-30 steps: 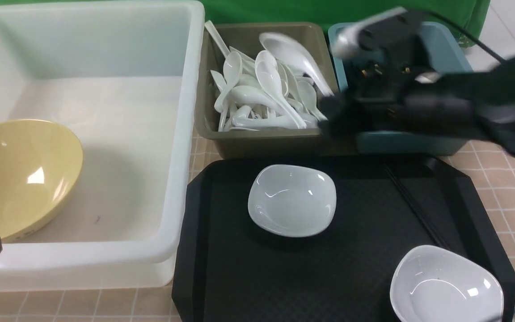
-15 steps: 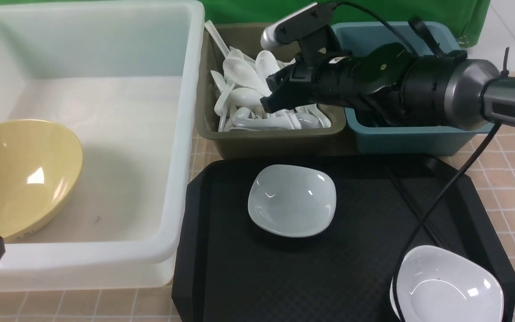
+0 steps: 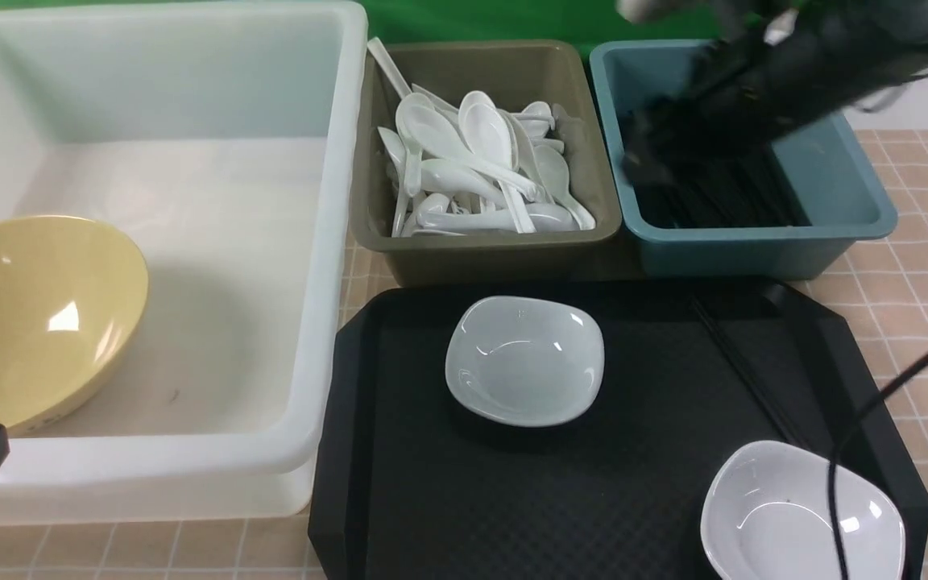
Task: On brown table put chopsticks spoon bowls plates into blue grey white boxes.
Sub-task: 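Place the white spoon into the bin of spoons with the right gripper, then reach for and grasp the small white dish on the black tray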
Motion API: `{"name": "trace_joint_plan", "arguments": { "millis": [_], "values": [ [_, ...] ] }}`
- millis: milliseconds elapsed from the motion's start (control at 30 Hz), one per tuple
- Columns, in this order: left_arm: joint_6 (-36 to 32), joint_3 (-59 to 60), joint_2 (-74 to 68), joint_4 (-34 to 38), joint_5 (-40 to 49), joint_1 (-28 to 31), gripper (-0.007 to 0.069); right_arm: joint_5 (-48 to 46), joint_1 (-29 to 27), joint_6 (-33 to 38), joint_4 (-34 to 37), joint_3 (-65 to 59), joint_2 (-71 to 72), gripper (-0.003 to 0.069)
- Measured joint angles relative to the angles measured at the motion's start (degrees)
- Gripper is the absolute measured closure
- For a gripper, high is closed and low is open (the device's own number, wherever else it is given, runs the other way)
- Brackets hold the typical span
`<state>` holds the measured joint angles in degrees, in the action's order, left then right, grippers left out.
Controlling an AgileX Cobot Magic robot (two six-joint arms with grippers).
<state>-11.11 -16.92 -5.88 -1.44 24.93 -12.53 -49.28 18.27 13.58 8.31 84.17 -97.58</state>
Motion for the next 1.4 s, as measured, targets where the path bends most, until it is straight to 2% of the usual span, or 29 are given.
{"name": "trace_joint_plan", "arguments": {
  "millis": [133, 300, 533, 700, 867, 933, 1000, 1133, 1400],
  "values": [
    [0.00, 0.00, 0.00, 0.37, -0.97, 0.00, 0.0623, -2.02, 0.47, -3.89, -4.30, -8.04, 0.44, 0.0248],
    [0.00, 0.00, 0.00, 0.41, -1.49, 0.00, 0.0623, 4.31, 0.73, -5.35, -8.31, -17.40, -1.05, 0.0248],
    [0.00, 0.00, 0.00, 0.41, -1.31, 0.00, 0.0623, 10.30, 0.73, -7.77, -13.07, -18.64, -5.47, 0.0249],
    [0.00, 0.00, 0.00, 0.41, -1.25, 0.00, 0.0623, 9.19, -0.45, -10.98, -13.20, -18.55, -8.99, 0.0254],
    [0.00, 0.00, 0.00, 0.41, -1.25, 0.00, 0.0623, 8.19, -0.97, -12.21, -12.35, -17.97, -9.64, 0.0337],
    [0.00, 0.00, 0.00, 0.41, -1.25, 0.00, 0.0623, 8.43, 0.05, -11.23, -11.83, -17.92, -9.64, 0.0483],
    [0.00, 0.00, 0.00, 0.41, -1.25, 0.00, 0.0623, 8.68, 0.87, -10.47, -12.50, -17.92, -9.64, 0.0542],
    [0.00, 0.00, 0.00, 0.41, -1.25, 0.00, 0.0623, 9.64, 3.72, -7.66, -14.27, -17.92, -9.58, 0.0543],
    [0.00, 0.00, 0.00, 0.36, -1.25, 0.00, 0.0623, 13.05, 11.53, -3.50, -13.33, -18.65, -5.00, 0.0543]
  ]
}}
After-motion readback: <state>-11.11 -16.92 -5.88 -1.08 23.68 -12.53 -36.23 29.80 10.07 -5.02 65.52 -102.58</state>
